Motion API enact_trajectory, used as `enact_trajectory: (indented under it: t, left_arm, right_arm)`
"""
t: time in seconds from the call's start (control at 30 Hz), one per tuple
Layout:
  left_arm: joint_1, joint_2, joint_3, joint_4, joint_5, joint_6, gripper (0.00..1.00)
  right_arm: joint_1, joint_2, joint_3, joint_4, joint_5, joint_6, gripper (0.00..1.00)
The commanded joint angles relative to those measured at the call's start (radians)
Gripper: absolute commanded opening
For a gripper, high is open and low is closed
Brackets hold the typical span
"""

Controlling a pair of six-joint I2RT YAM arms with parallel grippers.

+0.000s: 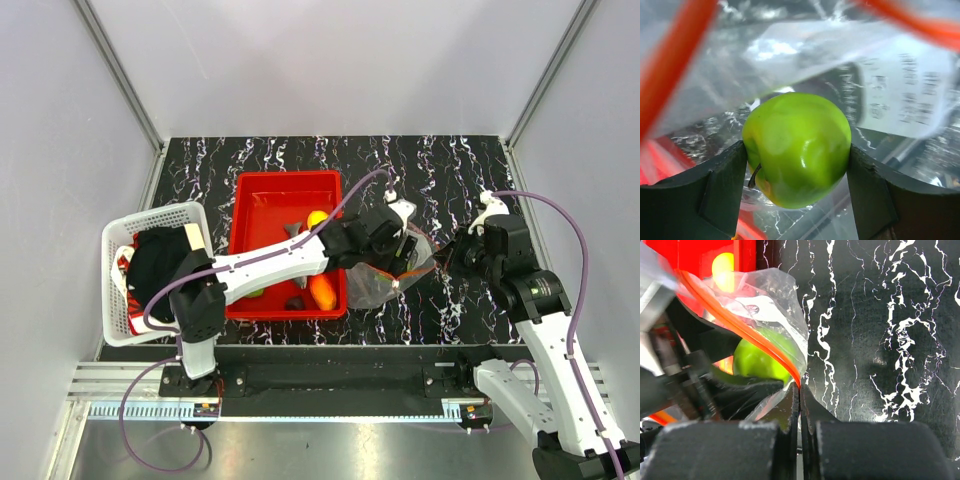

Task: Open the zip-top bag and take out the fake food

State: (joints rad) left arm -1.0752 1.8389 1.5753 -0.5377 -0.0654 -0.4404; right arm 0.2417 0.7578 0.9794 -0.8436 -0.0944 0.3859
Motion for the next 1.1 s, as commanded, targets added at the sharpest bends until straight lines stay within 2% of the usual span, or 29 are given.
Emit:
enact_trajectory:
  t: [0.0,0.13,0.2,0.4,0.5,0.57,0.63,0.67,0.77,0.9,0.93,1.07]
  left_arm:
    - [0.02,-0.03,0.118,0.085,0.222,0.029,0.0]
    - [0.053,-0.009,0.129,0.18,0.462,-0.078,0.0]
    - [0.067,-0.018,0.109,0.217,0.522,-0.124,0.0]
    - [0.092,-0.087,0.023,0.309,0.653,-0.1,0.0]
    - [0.121,-0.148,-0.069,0.45,0.732,-0.13,0.0]
    - [0.145,-0.2,-0.122,0.535,0.687,-0.185,0.0]
    - [0.164,-0.23,-0.159,0.53,0.534,-0.169,0.0]
    - [0.162,-0.249,-0.158,0.512,0.4,-0.163,0.0]
    - [0.162,-0.26,-0.146,0.466,0.23,-0.227,0.0]
    - [0.161,-0.216,-0.068,0.368,0.156,-0.38,0.0]
    - [0.159,-0.198,0.004,0.334,0.145,-0.417,0.0]
    - [0.095,-0.1,0.198,0.162,0.012,-0.336,0.0]
  right_arm:
    - [0.002,0.011,0.03,0.006,0.015,-0.004,0.0]
    - [0.002,0.014,0.041,0.006,0.01,-0.016,0.0]
    - [0.002,0.009,0.044,0.003,0.018,-0.022,0.0]
    - [0.002,0.021,0.05,-0.014,0.07,-0.025,0.0]
    - [0.002,0.029,0.059,-0.018,0.07,-0.021,0.0]
    - [0.001,0.018,0.061,-0.018,0.059,-0.012,0.0]
    - [0.002,0.005,0.058,-0.018,0.048,-0.005,0.0]
    - [0.002,0.006,0.056,-0.02,0.045,-0.001,0.0]
    - [0.002,0.006,0.051,-0.025,0.042,0.007,0.0]
    - [0.002,0.012,0.048,-0.02,0.042,0.01,0.0]
    - [0.002,0.017,0.05,-0.017,0.041,0.007,0.0]
    - [0.002,0.037,0.062,-0.011,0.036,0.004,0.0]
